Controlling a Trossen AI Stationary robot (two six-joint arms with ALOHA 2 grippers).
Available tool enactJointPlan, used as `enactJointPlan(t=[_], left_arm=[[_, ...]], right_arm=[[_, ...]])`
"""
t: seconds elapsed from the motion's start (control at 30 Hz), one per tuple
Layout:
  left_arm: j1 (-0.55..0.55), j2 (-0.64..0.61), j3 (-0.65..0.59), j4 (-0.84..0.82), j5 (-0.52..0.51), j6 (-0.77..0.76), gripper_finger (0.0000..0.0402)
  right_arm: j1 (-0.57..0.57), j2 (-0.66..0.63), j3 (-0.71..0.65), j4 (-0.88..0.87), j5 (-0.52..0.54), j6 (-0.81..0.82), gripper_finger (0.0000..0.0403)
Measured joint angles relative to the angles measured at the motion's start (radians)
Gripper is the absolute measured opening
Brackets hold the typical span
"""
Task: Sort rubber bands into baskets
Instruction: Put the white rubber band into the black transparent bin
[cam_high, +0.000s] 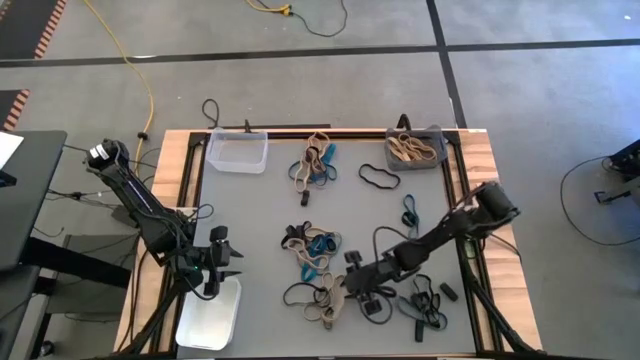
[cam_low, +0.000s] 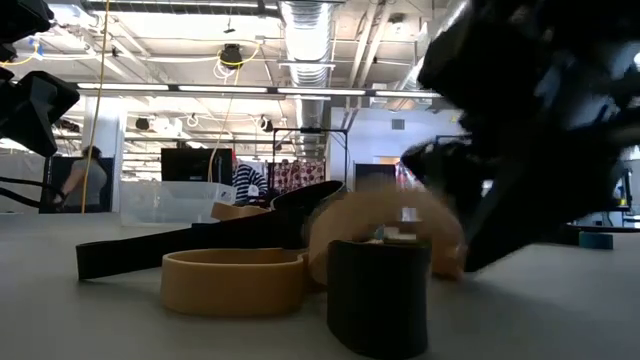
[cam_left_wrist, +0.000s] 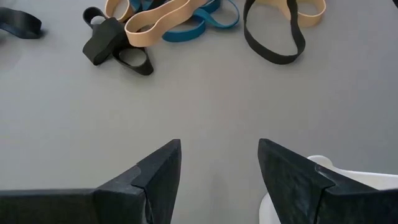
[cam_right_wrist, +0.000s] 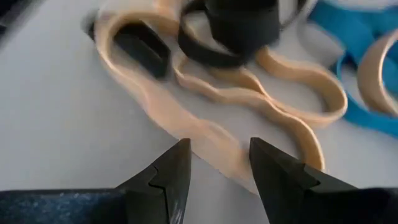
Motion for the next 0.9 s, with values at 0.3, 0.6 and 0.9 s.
enactJointPlan(t=[0.3, 0.6, 0.9], left_arm=[[0.0, 0.0, 0.0, 0.0, 0.0, 0.0, 0.0206], [0.0, 0.0, 0.0, 0.0, 0.0, 0.0, 0.0206], [0.0, 0.0, 0.0, -0.001, 0.0, 0.0, 0.0206]], right_arm=[[-0.035, 0.008, 0.004, -0.021, -0.029, -0.048, 0.0095], [-0.035, -0.112, 0.047, -0.238, 0.009, -0.133, 0.0025], [-0.039, -0.364, 0.137, -0.354, 0.153, -0.329, 0.0025]])
